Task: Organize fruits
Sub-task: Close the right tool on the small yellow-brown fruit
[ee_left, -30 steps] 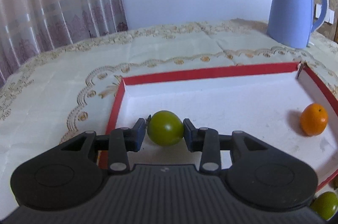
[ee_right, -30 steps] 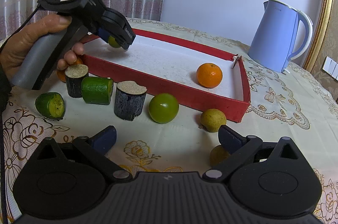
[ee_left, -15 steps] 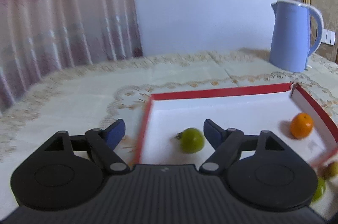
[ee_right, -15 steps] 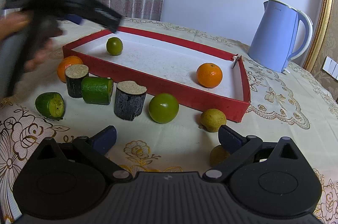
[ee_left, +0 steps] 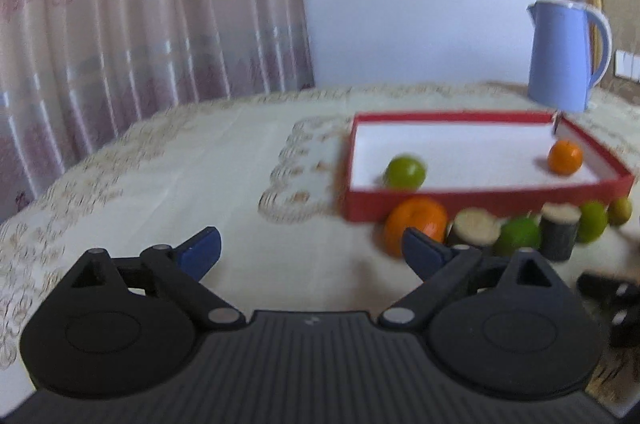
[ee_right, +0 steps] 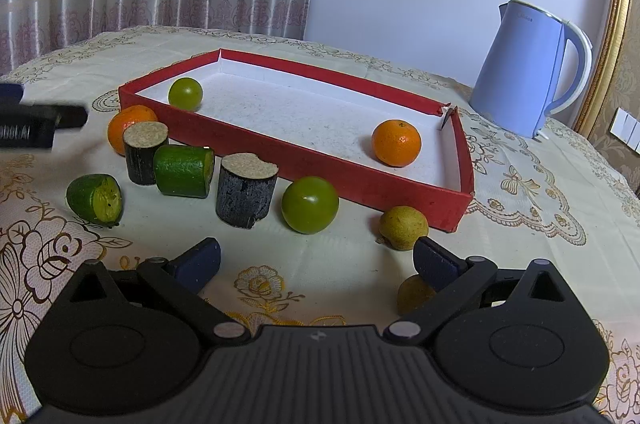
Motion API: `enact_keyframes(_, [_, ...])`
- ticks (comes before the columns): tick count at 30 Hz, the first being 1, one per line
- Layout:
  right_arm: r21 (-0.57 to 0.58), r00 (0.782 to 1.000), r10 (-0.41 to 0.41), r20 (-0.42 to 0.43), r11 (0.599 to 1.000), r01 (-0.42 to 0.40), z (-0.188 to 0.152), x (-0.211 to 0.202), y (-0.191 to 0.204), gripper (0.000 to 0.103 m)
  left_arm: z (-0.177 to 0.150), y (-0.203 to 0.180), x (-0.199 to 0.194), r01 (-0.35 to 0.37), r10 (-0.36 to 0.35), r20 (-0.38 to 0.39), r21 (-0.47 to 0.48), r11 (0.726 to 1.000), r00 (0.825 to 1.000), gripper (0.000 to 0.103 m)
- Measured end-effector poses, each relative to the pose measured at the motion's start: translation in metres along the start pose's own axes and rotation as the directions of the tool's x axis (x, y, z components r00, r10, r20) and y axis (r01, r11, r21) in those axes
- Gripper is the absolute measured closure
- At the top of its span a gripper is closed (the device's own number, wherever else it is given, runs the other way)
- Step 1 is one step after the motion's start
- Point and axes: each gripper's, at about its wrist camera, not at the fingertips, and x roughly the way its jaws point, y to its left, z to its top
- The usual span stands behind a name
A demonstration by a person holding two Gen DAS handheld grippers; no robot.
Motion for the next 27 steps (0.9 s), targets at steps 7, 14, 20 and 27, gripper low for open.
enact_keyframes(7, [-0.005, 1.000, -0.004, 0.004, 1.000, 0.004, 0.000, -0.001, 0.001, 0.000, -0.011, 0.007, 0.008, -0.014, 0.012, -0.056, -0.038, 0.999, 0.998, 0.003])
enact_keyframes(14, [-0.034, 0.997, -0.035, 0.071, 0.999, 0.037, -0.008, -0.019, 0.007, 0.000, -0.011, 0.001, 0.022, -0.033, 0.033, -0.134, 0.004, 0.999, 0.990, 0.000])
enact_keyframes(20, [-0.018, 0.975, -0.129, 0.178, 0.991, 0.135, -0.021, -0.050, -0.009, 0.000, -0.012, 0.006, 0.023, -0.015, 0.011, -0.152, -0.025, 1.000, 0.988, 0.000])
enact_keyframes(27, [0.083, 0.985, -0.150, 0.083, 0.986, 0.143, -0.018, -0.038, -0.038, 0.018, -0.012, 0.011, 0.026, 0.004, -0.014, -0.166, -0.060, 0.998, 0.986, 0.000])
